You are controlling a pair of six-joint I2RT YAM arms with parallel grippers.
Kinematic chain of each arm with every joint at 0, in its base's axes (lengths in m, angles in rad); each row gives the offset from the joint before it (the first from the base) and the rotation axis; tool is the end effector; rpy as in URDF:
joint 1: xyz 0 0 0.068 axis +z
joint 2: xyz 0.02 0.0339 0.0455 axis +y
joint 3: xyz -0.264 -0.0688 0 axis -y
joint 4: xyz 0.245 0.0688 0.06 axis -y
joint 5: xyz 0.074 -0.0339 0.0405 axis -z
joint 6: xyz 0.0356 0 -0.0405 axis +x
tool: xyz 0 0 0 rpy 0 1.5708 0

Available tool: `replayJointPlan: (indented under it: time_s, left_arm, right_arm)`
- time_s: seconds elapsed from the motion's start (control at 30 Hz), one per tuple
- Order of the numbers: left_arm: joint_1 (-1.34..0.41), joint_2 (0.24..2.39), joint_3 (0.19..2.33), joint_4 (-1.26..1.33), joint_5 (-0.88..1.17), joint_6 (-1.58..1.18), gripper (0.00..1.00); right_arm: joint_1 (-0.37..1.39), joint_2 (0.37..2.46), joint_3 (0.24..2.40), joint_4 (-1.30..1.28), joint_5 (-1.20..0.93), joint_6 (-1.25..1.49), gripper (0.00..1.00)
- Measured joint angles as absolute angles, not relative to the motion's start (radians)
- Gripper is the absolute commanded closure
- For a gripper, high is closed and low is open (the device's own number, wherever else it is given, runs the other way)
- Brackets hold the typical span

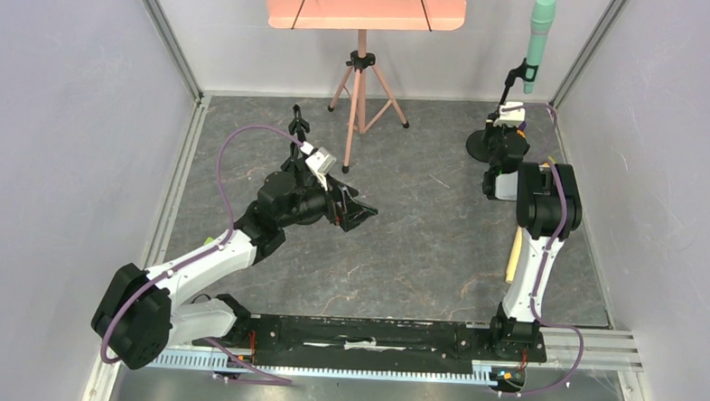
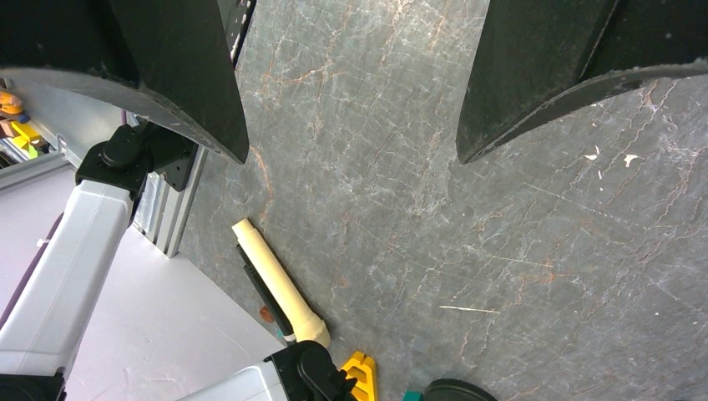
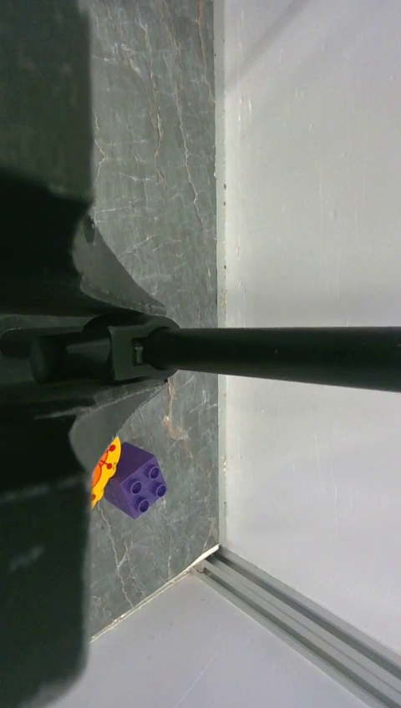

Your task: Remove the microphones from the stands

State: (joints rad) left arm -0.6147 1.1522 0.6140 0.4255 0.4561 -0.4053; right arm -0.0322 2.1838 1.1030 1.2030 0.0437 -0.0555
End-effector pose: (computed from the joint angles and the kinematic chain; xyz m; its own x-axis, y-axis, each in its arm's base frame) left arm 0.2026 -0.1622 0.2687 -0.4296 -0.1301 -0.8936 0.7682 0.4676 -0.4373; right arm 0.4486 -0.0160 0.1549 0.1175 -0.0592 -0.9913 0.0821 0.9954 -0.0497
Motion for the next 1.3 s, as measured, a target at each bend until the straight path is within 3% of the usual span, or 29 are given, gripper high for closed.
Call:
replayJointPlan:
  time_s: [0.27,0.57,0.83,1.1,1.3]
  left_arm:
    - [-0.615,1.152,0.614,0.426,0.459,-0.406,0.0]
    - [-0.616,1.147,0.614,0.425,0.463,-0.406,0.0]
    - [-0.641,1.082,0.604,0.421,0.416,-0.406,0.0]
    - [-0.678,1.065,0.604,0.418,0.345,-0.406,0.0]
    - [-0.758,1.119,0.664,0.364,0.284,-0.391,0.0]
  right_arm:
    - [-0.034,2.169,1.058,1.244,-0.006,-0.045,0.99]
    - [0.004,2.014,0.823,1.289,-0.097,0.034,1.0]
    - [0.231,1.784,0.437,1.438,-0.044,0.085,1.0]
    - [0.48,1.591,0.152,1.531,0.164,0.13,0.99]
    - [0.659,1.505,0.065,1.54,0.356,0.157,0.99]
